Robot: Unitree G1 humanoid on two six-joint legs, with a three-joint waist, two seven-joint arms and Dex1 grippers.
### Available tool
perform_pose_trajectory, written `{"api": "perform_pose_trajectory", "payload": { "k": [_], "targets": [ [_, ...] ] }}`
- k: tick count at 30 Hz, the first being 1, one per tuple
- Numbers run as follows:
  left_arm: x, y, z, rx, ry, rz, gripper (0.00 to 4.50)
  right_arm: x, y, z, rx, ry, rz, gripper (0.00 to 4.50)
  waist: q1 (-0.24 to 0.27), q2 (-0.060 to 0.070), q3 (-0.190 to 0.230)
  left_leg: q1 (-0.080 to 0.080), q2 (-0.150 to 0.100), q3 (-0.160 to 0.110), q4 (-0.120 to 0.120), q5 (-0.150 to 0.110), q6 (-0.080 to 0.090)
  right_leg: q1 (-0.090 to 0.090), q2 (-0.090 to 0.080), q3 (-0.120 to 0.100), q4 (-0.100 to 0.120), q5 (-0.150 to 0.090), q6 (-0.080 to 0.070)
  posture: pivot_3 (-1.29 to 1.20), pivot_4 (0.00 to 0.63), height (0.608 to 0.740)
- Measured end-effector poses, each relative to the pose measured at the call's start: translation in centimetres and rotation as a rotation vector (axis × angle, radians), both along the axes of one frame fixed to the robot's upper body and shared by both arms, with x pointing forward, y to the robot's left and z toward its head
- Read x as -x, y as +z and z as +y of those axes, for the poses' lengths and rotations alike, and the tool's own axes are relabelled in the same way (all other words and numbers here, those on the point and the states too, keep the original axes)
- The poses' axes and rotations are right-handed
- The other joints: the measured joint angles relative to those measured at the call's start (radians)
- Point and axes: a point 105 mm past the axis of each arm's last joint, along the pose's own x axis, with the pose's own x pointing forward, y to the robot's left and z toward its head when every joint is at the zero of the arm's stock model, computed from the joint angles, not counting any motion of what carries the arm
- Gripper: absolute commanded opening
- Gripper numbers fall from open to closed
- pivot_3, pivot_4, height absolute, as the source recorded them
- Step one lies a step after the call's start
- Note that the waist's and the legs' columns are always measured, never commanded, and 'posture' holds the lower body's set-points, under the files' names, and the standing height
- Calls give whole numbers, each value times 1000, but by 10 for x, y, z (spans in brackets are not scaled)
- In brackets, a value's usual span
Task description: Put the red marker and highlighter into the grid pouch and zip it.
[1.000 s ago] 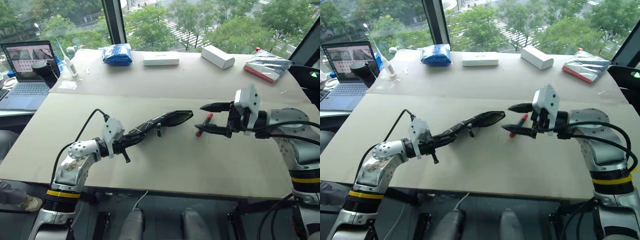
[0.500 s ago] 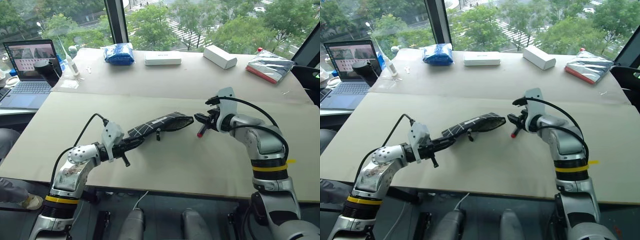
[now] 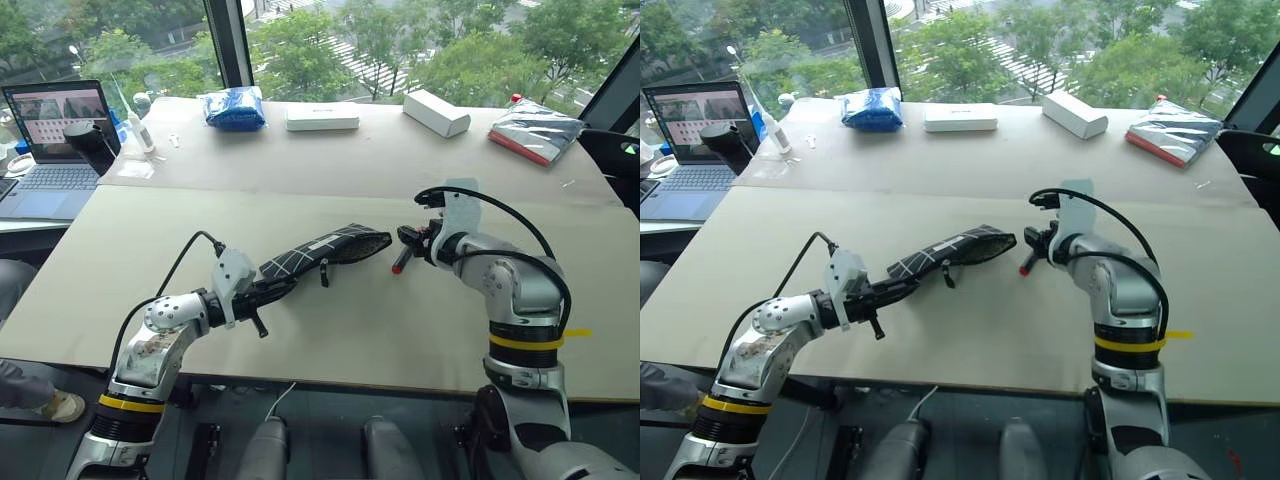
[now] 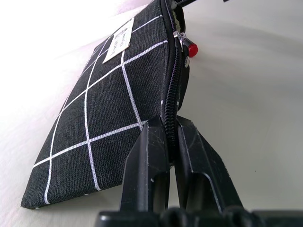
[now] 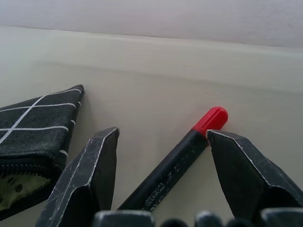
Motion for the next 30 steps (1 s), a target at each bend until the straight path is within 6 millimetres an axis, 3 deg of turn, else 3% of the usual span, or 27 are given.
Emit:
{"api": "perform_pose_trajectory", "payload": {
  "k": [19, 23, 29, 30],
  "targets": [
    [2, -4, -2, 0, -7, 12, 0, 0, -19, 10, 16, -45, 36, 3302, -2, 0, 0, 0, 0, 0, 0, 0, 0, 0, 0, 0, 0, 0, 0, 0, 150, 740],
    [4, -5, -1, -14, -7, 9, 0, 2, -36, 5, 36, -63, 79, 3302, -1, 0, 0, 0, 0, 0, 0, 0, 0, 0, 0, 0, 0, 0, 0, 0, 150, 740],
    [4, -3, -1, -40, -10, -19, 0, 0, -43, 4, 44, -69, 52, 3302, -1, 0, 0, 3, 0, 0, 0, 0, 0, 2, 0, 0, 0, -2, 3, 0, 150, 740],
    [4, -4, -1, -41, -9, -18, 0, -1, -44, 4, 45, -69, 49, 2906, -1, 0, 0, 3, 0, 0, 0, 0, 0, 2, 0, 0, 0, -2, 3, 0, 150, 740]
  ]
}}
